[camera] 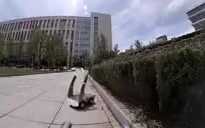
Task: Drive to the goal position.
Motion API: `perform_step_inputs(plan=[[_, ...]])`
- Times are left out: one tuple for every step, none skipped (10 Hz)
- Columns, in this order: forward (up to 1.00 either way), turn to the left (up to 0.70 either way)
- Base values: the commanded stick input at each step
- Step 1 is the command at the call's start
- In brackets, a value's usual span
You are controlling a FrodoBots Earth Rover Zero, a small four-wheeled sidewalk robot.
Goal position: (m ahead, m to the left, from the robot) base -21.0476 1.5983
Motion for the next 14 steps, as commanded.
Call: perform_step_inputs(plan=[[0.1, 0.0], [0.1, 0.0], [0.1, 0.0], [0.1, 0.0], [0.1, 0.0], [0.1, 0.0], [0.1, 0.0], [0.1, 0.0], [0.1, 0.0], [0.1, 0.0], [0.1, 0.0], [0.1, 0.0], [0.1, 0.0], [0.1, 0.0]])
